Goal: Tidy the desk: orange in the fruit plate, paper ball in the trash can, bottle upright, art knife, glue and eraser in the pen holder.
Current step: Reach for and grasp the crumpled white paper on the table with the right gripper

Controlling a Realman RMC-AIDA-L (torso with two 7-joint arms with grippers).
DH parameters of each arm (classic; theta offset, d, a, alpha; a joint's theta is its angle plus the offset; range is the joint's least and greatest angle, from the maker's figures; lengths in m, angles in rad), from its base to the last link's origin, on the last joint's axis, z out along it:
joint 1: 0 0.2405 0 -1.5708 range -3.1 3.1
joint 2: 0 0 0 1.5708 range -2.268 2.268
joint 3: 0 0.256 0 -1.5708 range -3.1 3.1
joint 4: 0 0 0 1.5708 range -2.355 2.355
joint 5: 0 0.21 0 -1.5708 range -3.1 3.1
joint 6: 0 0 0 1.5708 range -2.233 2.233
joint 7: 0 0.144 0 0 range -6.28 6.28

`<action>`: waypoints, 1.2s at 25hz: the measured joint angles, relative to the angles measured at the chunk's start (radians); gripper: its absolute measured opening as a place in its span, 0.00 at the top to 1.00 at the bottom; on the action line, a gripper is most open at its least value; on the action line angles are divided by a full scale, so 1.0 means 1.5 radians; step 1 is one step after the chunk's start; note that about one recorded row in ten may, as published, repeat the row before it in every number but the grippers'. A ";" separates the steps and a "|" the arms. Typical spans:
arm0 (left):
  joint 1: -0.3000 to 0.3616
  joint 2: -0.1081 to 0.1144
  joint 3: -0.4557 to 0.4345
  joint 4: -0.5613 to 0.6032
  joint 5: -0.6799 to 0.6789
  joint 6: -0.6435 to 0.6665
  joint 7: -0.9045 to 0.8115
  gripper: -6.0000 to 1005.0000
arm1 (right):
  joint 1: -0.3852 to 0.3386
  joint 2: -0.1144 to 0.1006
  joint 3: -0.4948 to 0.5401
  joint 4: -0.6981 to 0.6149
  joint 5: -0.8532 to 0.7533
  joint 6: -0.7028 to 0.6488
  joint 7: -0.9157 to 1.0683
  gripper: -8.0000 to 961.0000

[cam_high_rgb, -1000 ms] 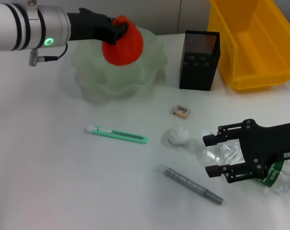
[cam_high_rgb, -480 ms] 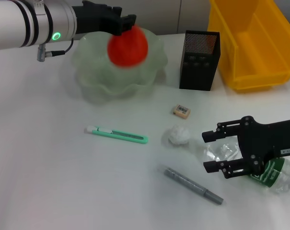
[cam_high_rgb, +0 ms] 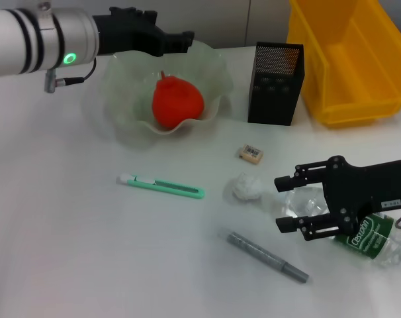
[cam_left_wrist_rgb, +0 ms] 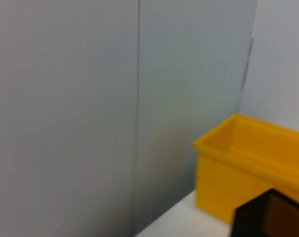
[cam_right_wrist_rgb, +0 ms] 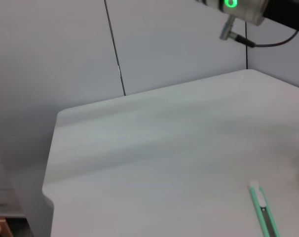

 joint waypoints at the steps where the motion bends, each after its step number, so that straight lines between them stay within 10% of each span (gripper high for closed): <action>1: 0.000 0.000 0.000 0.000 0.000 0.000 0.000 0.28 | 0.002 0.000 0.000 -0.001 0.000 0.000 0.004 0.33; 15: 0.254 0.006 -0.215 0.039 -0.126 0.513 0.321 0.15 | 0.078 0.000 -0.084 -0.184 -0.075 0.016 0.279 0.33; 30: 0.354 0.005 -0.256 0.003 -0.136 0.683 0.455 0.15 | 0.280 0.000 -0.295 -0.228 -0.374 0.015 0.643 0.34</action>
